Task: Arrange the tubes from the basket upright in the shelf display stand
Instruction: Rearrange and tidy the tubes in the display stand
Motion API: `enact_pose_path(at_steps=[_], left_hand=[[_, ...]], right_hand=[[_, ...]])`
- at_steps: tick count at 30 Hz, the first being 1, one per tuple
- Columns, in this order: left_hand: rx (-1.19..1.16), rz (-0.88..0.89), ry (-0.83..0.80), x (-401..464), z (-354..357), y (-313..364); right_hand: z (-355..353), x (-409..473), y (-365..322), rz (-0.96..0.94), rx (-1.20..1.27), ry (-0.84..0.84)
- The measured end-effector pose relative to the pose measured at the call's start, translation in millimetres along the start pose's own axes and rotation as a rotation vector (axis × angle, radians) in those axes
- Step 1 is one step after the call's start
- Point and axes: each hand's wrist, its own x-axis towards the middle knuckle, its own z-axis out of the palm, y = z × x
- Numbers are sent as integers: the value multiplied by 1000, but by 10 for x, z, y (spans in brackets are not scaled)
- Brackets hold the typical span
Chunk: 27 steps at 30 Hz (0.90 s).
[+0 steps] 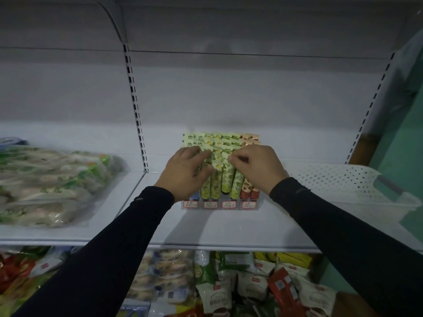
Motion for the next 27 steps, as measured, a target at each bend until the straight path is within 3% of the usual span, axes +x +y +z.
enact_pose_path(at_steps=[9, 17, 27], left_hand=[[-2, -2, -5, -1, 29, -17], [23, 18, 14, 3, 56, -49], [55, 45, 41, 2, 105, -72]], right_hand=[[127, 56, 56, 21, -146, -77], [8, 197, -19, 103, -59, -221], [39, 120, 11, 47, -91, -164]])
